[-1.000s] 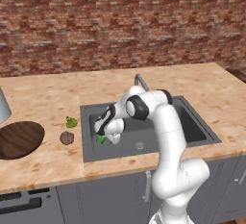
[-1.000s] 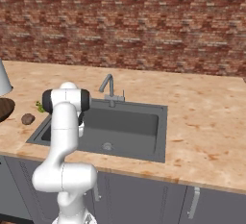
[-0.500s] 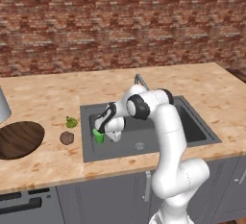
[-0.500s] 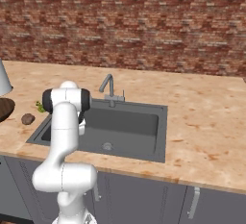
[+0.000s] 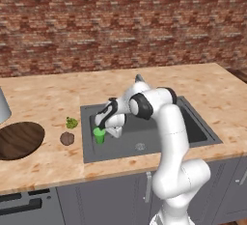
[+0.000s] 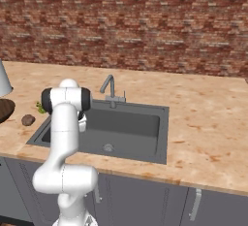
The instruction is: Remove the broccoli and potato from the sink. Then move the bowl and cup from the counter to the sink for washing.
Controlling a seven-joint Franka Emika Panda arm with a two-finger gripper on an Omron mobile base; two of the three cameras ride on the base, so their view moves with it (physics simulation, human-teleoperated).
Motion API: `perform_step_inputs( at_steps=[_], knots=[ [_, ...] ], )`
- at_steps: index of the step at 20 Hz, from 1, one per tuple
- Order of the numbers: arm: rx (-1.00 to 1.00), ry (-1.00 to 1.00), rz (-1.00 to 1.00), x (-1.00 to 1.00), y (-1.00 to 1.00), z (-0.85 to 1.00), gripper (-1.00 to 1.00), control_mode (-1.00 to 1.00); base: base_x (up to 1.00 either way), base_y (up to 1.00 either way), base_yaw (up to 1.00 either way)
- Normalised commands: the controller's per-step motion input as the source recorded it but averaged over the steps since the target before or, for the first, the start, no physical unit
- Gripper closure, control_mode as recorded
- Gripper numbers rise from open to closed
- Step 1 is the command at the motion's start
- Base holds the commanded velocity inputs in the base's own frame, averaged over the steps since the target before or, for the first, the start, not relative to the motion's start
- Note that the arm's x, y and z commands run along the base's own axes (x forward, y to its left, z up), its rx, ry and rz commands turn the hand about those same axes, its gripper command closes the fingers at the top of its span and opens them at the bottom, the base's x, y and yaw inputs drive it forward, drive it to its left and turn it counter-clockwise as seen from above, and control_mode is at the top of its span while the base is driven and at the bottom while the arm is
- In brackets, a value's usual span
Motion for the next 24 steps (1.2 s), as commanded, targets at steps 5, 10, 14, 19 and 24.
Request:
perform_step_inputs(
  at_steps=[5,10,14,19,24],
  knots=[
    [-0.04,0.0,0.03,0.0,0.0,0.33,-1.0,-1.0,0.0,0.0,0.0],
    [-0.11,0.0,0.01,-0.11,0.0,0.27,-1.0,-1.0,0.0,0.0,0.0],
    [-0.1,0.0,0.05,-0.12,-0.01,0.31,-1.0,-1.0,0.0,0.0,0.0],
    [-0.07,0.0,0.08,-0.14,-0.02,0.32,-1.0,-1.0,0.0,0.0,0.0],
    [-0.06,0.0,0.09,-0.15,-0.01,0.37,-1.0,-1.0,0.0,0.0,0.0]
  ],
)
